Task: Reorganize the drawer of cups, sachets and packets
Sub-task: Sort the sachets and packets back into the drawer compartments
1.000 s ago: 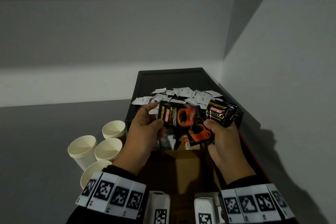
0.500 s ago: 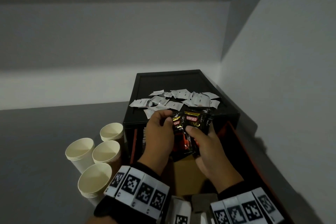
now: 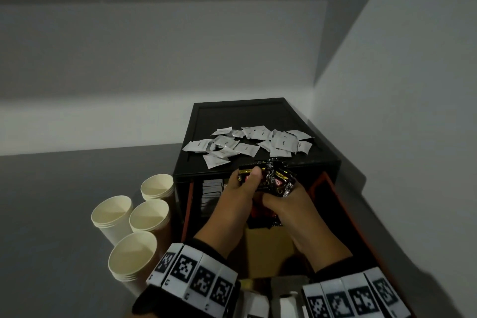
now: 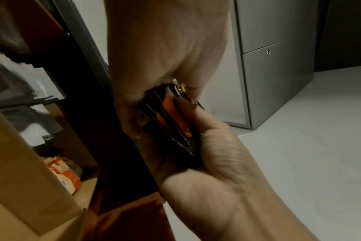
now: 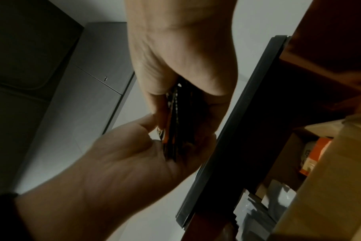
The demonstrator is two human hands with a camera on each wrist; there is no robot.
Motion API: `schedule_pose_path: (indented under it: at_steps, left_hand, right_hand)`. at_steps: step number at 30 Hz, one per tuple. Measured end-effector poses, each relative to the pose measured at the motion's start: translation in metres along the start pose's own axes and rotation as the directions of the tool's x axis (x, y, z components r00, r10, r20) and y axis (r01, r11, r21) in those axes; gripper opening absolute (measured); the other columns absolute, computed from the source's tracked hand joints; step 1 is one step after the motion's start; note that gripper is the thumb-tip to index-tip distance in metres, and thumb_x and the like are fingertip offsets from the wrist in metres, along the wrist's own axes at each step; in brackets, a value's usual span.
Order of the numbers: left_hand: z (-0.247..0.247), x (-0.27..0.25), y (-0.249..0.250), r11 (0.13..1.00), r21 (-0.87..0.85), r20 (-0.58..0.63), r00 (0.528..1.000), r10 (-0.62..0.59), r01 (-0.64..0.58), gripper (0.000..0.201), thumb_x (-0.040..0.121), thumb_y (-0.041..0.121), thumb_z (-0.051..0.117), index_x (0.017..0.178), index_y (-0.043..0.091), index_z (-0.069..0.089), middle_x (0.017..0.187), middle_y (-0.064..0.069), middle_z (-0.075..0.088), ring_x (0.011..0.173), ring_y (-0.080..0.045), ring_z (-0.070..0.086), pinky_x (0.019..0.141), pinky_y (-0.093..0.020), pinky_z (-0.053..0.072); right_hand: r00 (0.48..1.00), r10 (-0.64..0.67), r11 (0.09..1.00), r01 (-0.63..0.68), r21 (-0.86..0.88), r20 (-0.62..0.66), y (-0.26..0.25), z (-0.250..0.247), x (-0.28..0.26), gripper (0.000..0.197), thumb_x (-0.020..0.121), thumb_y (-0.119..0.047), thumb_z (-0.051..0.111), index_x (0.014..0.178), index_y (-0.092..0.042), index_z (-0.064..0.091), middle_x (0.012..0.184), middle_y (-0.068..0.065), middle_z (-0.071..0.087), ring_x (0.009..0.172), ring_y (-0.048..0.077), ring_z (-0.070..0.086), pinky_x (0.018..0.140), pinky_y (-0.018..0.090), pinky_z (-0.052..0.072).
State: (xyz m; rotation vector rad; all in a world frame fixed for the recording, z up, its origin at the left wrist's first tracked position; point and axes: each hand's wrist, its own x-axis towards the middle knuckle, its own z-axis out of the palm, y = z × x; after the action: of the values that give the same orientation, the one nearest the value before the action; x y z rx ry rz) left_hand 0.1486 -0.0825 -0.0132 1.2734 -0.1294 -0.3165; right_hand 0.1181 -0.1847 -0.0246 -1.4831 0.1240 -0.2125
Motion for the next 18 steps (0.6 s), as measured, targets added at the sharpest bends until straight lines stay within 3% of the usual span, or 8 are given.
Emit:
schedule_pose_path:
  at_steps: [3,5,7,9,11,14,18]
  left_hand:
    - [-0.0009,0.0027,-0.0016,0.990,0.083,0.003,0.993,-0.118,0.118,0.040,0.093,0.042,0.050,0.120,0.014,0.058,0.110,-0.010,0.068,0.100,-0.024,0.066,0.091,-0.042,0.052]
    - [0.0000,0.0035,-0.0025,0.973,0.048,-0.004,0.974,-0.228,0.227,0.043,0.094,0.044,0.048,0.118,0.010,0.061,0.109,-0.013,0.069,0.099,-0.027,0.066,0.088,-0.041,0.052]
    - [0.0010,0.0034,-0.0016,0.947,-0.057,0.000,0.948,-0.318,0.318,0.043,0.095,0.041,0.048,0.116,0.007,0.064,0.107,-0.016,0.069,0.098,-0.028,0.066,0.084,-0.038,0.052]
    - [0.0012,0.0028,-0.0009,0.915,-0.152,0.037,0.927,-0.373,0.374,0.043,0.096,0.040,0.046,0.118,0.007,0.063,0.110,-0.016,0.068,0.099,-0.027,0.064,0.081,-0.037,0.051]
    - [0.0007,0.0009,0.0010,0.872,-0.228,0.100,0.901,-0.421,0.433,0.045,0.096,0.042,0.042,0.119,0.008,0.061,0.112,-0.015,0.066,0.099,-0.027,0.061,0.077,-0.037,0.048]
    - [0.0001,0.0000,0.0012,0.827,-0.266,0.176,0.869,-0.463,0.495,0.050,0.096,0.048,0.038,0.116,0.008,0.062,0.113,-0.017,0.065,0.103,-0.030,0.059,0.081,-0.041,0.046]
    - [-0.0017,0.0024,-0.0052,0.831,-0.198,0.221,0.849,-0.480,0.520,0.069,0.088,0.067,0.033,0.106,0.009,0.066,0.102,-0.018,0.070,0.097,-0.031,0.064,0.079,-0.042,0.050]
  right_hand:
    - [0.999,0.033,0.993,-0.034,-0.112,-0.010,-0.0004,0.0009,0.0013,0.052,0.076,-0.007,0.072,0.120,-0.026,0.052,0.099,-0.004,0.068,0.091,0.012,0.067,0.076,0.026,0.054]
    - [0.999,0.023,0.969,-0.034,-0.246,-0.048,-0.0024,0.0026,0.0003,0.059,0.077,-0.018,0.073,0.127,-0.031,0.044,0.102,-0.010,0.064,0.092,0.007,0.063,0.080,0.027,0.054]
    - [0.998,0.017,0.935,-0.038,-0.353,-0.061,-0.0034,0.0028,-0.0014,0.071,0.078,-0.026,0.071,0.138,-0.033,0.032,0.117,-0.009,0.059,0.103,0.007,0.059,0.084,0.024,0.049]
    - [0.997,0.053,0.906,-0.069,-0.417,-0.051,-0.0036,0.0016,-0.0022,0.083,0.081,-0.036,0.067,0.147,-0.033,0.017,0.139,-0.004,0.040,0.123,0.013,0.046,0.091,0.023,0.040]
    - [0.993,0.117,0.891,-0.115,-0.439,-0.022,-0.0051,0.0024,-0.0024,0.080,0.085,-0.045,0.060,0.148,-0.034,0.012,0.147,-0.001,0.024,0.133,0.019,0.034,0.091,0.026,0.032]
    - [0.986,0.169,0.900,-0.155,-0.408,-0.001,-0.0066,0.0023,0.0006,0.064,0.088,-0.053,0.050,0.145,-0.034,0.027,0.146,0.001,0.022,0.132,0.022,0.035,0.093,0.028,0.033]
    - [0.979,0.203,0.862,-0.181,-0.474,-0.003,-0.0013,-0.0020,0.0062,0.044,0.085,-0.055,0.053,0.121,-0.029,0.056,0.130,0.005,0.045,0.112,0.022,0.054,0.094,0.037,0.048]
